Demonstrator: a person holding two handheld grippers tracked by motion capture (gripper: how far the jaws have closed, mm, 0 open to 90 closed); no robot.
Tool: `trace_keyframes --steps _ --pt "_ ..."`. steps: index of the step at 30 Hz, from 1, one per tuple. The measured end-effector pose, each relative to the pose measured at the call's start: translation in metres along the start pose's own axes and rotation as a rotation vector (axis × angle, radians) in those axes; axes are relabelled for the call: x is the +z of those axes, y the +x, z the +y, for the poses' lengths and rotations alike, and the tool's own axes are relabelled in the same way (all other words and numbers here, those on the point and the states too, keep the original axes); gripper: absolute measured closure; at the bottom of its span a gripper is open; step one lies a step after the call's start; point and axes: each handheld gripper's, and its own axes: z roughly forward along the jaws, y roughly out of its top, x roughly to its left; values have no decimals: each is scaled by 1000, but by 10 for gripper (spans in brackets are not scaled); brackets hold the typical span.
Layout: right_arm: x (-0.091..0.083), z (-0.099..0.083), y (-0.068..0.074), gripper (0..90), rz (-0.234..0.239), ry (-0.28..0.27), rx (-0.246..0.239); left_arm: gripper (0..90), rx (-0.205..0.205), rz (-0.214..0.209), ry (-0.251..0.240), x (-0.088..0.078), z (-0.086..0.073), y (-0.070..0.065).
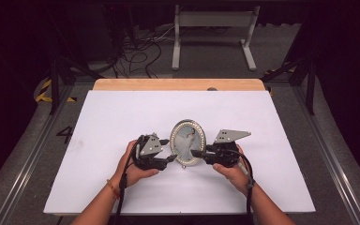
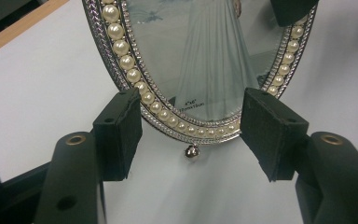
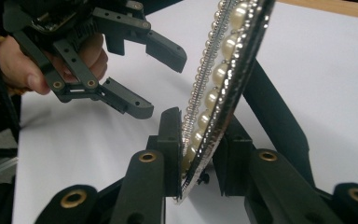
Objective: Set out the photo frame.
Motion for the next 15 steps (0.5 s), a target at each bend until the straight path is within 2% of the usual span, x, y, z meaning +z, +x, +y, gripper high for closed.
trace_keyframes --steps 2,3,5,7,8,9,11,12,13,15 --pt "1 1 0 739 -6 3 -7 382 -10 8 -1 1 0 2" --pt "1 1 0 711 -4 -1 1 375 -11 14 -3 2 0 3" --pt "3 -1 1 611 -12 28 0 360 -20 18 -9 4 0 6" --pt "2 -3 2 573 -28 38 -5 310 -24 31 1 7 0 8" --pt "1 -3 3 574 -33 44 -4 276 -9 55 20 9 1 9" --pt "-1 -5 4 590 -42 43 -9 264 -13 68 23 11 1 11" --pt "-5 -6 4 630 -46 36 -10 200 -57 52 38 12 3 18" --pt "-6 -6 5 666 -43 29 -10 186 -87 57 16 11 4 24" --pt "-6 -6 5 666 -43 29 -10 186 -87 57 16 11 4 24" --pt "-7 -6 10 729 -49 25 -38 179 -125 37 -14 11 6 31"
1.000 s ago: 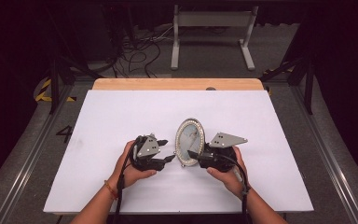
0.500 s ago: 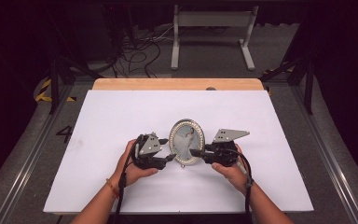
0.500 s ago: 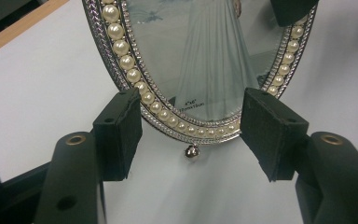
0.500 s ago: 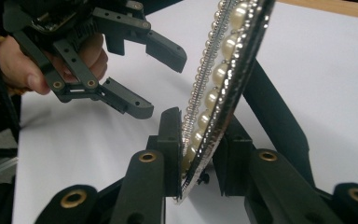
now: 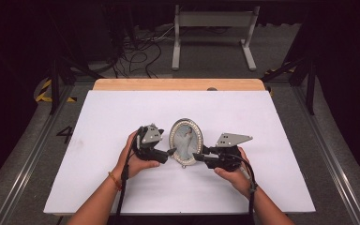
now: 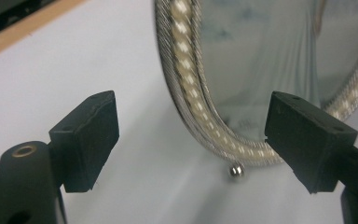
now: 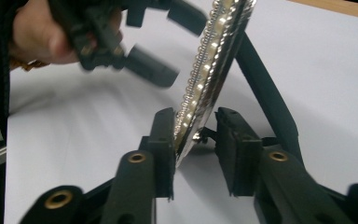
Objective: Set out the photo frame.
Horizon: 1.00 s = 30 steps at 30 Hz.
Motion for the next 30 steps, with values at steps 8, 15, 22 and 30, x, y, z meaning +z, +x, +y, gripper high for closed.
trace_keyframes --steps 8,15,22,30 --pt "0 0 0 752 6 -1 -19 133 -1 -100 12 22 2 9" --pt "0 2 -1 752 6 1 -26 135 -24 -227 26 31 1 14" --pt "-2 2 -3 753 -4 4 -31 241 40 -232 61 33 6 0" --pt "-3 2 -5 744 -34 13 -22 397 32 -207 47 23 2 2"
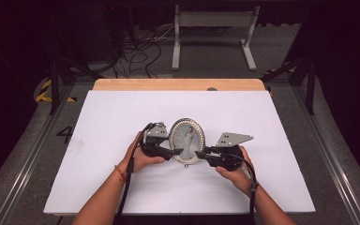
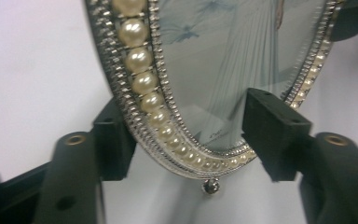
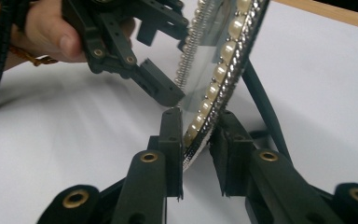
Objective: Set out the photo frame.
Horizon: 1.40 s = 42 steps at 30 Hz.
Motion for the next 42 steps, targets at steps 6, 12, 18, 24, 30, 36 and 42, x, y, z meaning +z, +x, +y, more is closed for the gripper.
trace_keyframes --steps 6,12,18,24,30,36,42 --pt "1 0 -3 739 -22 3 13 467 7 40 37 -6 -1 -5" --pt "4 1 -4 736 -33 2 20 499 8 54 51 -10 -3 -8" --pt "8 2 -5 734 -67 -10 41 556 7 69 36 -13 -9 -12" --pt "11 3 -5 731 -81 -17 53 558 10 72 22 -14 -12 -13" --pt "11 2 -2 660 -104 -33 50 497 8 90 -8 -16 -10 -14" --pt "1 -2 0 654 -94 -47 55 438 -16 118 -97 -26 -6 -15" --pt "2 -6 2 713 -99 -35 46 528 -16 150 -124 -30 -5 -15"
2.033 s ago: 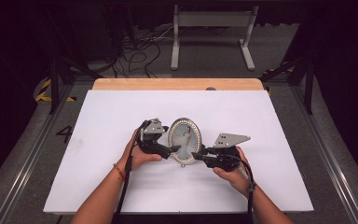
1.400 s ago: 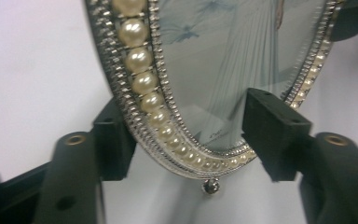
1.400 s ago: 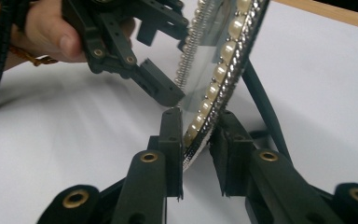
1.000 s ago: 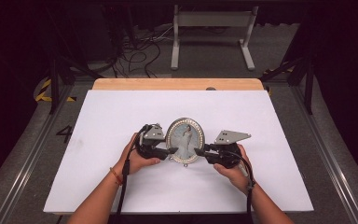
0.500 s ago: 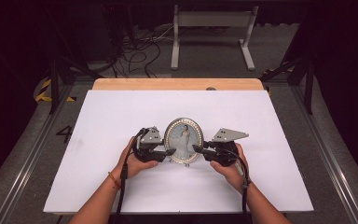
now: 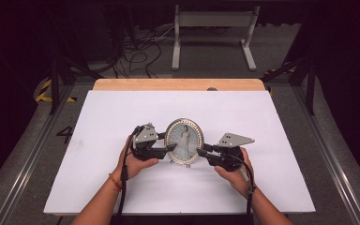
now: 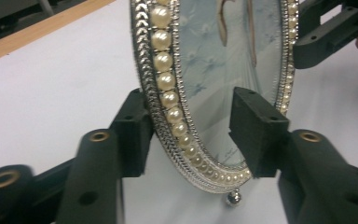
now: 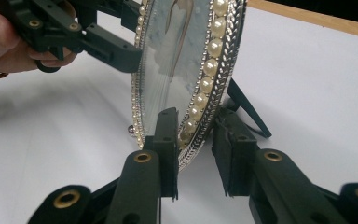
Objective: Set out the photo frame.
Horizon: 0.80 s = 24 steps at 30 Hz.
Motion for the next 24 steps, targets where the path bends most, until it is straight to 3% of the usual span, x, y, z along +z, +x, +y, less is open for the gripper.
trace_keyframes --steps 5,10,24 --pt "1 0 1 714 -5 -3 1 642 -6 8 9 -3 -2 3" --pt "1 0 -2 718 -15 -5 6 670 4 -4 23 -2 -1 0" --pt "-2 0 -11 720 -30 -7 17 665 21 16 31 1 2 -10"
